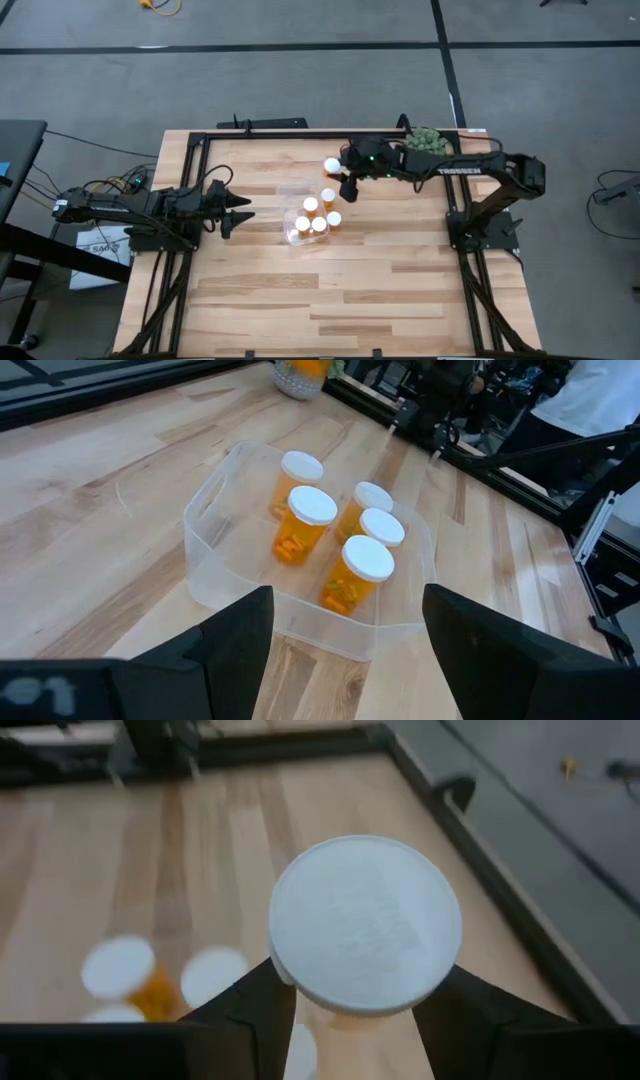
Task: Pick and place pill bottles into a basket
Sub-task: Put the orange pill bottle into the transparent container
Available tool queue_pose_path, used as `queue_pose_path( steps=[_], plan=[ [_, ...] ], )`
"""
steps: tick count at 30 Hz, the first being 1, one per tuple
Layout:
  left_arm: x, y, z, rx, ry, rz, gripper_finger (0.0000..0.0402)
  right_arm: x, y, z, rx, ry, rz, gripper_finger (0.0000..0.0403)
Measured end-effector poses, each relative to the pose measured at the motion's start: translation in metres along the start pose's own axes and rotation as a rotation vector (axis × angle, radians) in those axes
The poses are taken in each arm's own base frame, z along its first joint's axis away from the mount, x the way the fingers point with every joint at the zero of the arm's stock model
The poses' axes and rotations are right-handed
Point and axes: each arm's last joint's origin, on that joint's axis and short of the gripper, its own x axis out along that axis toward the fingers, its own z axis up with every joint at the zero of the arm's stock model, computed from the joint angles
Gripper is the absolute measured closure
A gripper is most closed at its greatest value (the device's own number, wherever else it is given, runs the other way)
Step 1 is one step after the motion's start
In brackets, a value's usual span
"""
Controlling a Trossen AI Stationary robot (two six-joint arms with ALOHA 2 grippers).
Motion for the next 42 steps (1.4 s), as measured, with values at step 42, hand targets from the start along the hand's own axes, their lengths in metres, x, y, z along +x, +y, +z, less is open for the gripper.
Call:
queue_pose_path(
  steps=[42],
  plan=[
    [0.0, 0.0, 0.0, 0.01, -0.006, 0.009, 0.0155, 0.115, 0.023, -0.013, -0.037, 0.18, 0.068, 0.0221]
  ],
)
